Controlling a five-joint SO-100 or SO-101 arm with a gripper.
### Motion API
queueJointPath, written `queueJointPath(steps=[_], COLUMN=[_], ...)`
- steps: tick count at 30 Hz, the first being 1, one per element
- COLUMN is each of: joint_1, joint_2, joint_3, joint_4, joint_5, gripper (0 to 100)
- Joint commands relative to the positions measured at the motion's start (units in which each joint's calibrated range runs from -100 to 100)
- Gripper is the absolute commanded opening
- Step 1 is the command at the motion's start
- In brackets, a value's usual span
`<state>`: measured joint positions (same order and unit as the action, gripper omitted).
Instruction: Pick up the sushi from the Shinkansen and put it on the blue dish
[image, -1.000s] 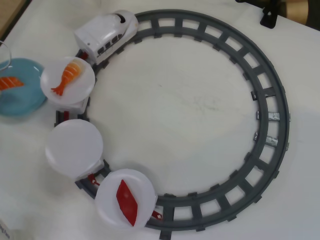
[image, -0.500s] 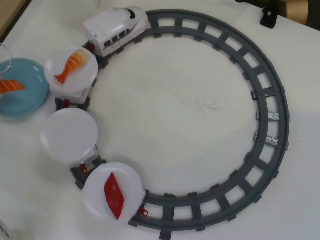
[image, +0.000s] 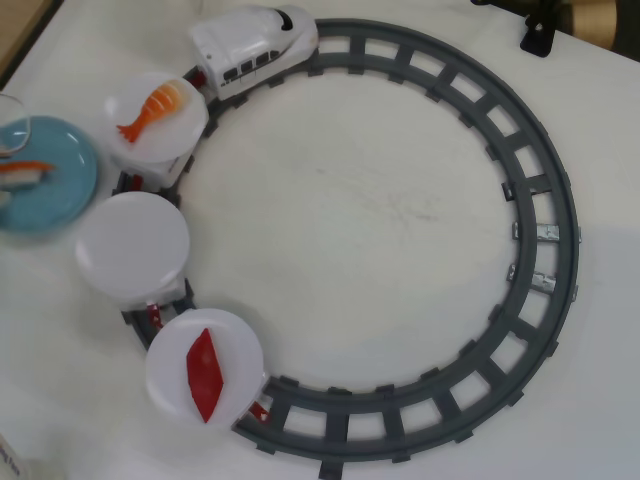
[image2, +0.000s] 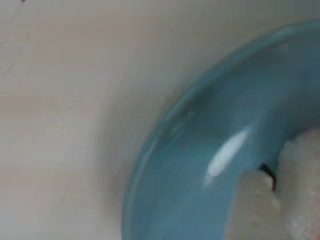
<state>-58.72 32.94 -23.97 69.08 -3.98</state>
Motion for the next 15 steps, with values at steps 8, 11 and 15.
queueJointPath(steps=[8, 11, 15], joint_1=[0.3, 0.2, 0.2], joint_2=[-3.5, -7.3, -13.5], joint_3=[-6.5, -11.2, -15.9], joint_4=[3.3, 7.1, 12.0], joint_5=[-0.4, -0.3, -0.3], gripper=[21, 21, 20])
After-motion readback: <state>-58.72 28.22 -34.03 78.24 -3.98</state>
